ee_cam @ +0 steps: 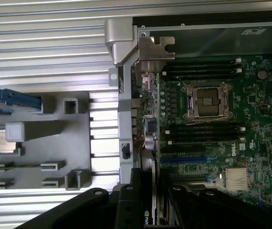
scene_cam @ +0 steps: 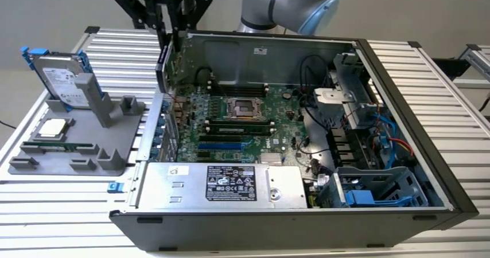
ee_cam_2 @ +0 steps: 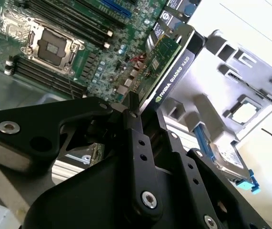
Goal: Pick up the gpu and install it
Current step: 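Pick up the gpu and move the gpu toward the slot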
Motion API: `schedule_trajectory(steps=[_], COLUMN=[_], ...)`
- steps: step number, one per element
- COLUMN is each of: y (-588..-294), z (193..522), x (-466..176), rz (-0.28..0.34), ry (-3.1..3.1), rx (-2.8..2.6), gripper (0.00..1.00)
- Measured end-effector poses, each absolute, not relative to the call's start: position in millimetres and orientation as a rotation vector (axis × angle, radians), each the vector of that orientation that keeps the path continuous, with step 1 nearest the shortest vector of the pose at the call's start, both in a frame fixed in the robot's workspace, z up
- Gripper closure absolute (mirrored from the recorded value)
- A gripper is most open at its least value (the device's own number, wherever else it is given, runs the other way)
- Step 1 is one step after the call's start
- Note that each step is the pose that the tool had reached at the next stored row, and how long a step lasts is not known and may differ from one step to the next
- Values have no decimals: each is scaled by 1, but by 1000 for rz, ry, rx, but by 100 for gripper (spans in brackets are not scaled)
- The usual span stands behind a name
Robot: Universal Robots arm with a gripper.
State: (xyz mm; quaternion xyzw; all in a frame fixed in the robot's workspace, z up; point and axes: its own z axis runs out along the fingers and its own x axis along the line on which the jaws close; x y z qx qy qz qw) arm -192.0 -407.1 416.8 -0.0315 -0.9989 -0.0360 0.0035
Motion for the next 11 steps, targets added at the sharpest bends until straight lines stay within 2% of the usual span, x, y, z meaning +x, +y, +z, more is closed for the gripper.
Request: schedule_trajectory(steps=[11], y=[-406], z=[417], x=[-179], rz=[-113], ry=[-3131], rx=[-98], gripper=[100])
